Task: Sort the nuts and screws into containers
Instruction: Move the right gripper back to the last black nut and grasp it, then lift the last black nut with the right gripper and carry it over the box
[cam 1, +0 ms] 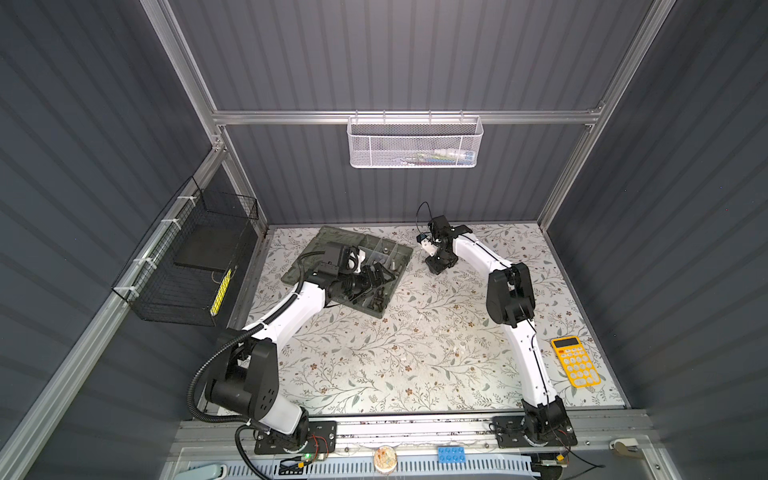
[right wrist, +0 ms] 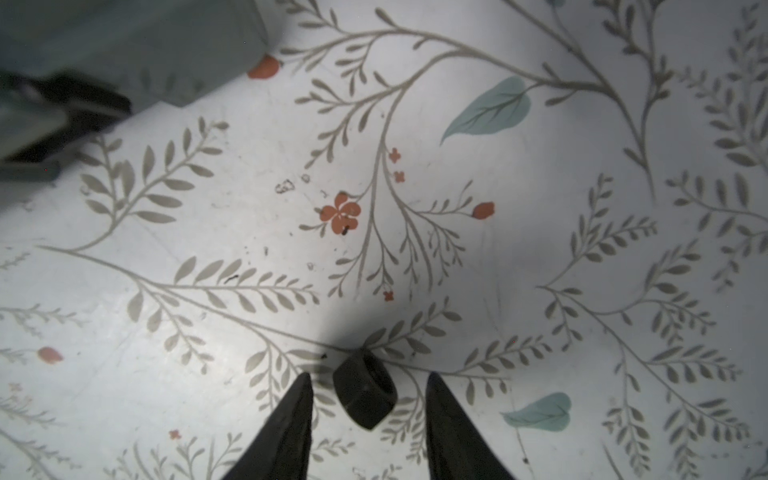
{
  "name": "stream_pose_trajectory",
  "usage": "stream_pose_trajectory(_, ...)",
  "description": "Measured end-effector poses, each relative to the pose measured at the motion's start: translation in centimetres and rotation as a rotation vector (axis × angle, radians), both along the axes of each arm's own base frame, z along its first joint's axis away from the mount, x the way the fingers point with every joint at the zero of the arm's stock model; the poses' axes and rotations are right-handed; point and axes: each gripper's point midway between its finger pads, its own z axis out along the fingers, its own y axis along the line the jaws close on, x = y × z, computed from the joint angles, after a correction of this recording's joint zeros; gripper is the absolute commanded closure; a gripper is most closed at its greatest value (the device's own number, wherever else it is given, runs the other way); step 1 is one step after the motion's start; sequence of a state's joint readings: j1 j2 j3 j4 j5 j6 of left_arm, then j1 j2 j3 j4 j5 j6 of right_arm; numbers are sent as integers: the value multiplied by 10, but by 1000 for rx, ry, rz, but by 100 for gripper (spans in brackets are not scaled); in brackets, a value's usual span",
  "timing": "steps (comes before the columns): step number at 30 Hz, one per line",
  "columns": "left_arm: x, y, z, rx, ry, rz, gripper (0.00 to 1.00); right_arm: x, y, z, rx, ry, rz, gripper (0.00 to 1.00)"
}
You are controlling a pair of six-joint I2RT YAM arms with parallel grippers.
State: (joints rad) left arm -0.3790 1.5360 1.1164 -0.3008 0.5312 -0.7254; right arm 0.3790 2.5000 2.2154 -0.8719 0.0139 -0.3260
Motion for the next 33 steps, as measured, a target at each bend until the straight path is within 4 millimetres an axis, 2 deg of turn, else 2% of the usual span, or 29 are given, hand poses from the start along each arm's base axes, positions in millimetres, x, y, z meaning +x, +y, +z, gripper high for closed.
stream_pose_trajectory(8, -1, 2, -2, 11, 10, 6, 0, 2, 4, 7, 26, 3, 3, 64)
stream_pose_trajectory(17, 0, 2, -1, 14, 9, 8, 0, 1, 7, -6, 29, 37, 7, 71)
stream_pose_trajectory(28, 1, 2, 1, 17, 4, 8, 0, -2, 5, -4, 26, 55, 6, 88)
stream_pose_trajectory(33, 2, 2, 4, 17, -2, 6, 0, -3, 7, -4, 46, 64, -4, 92)
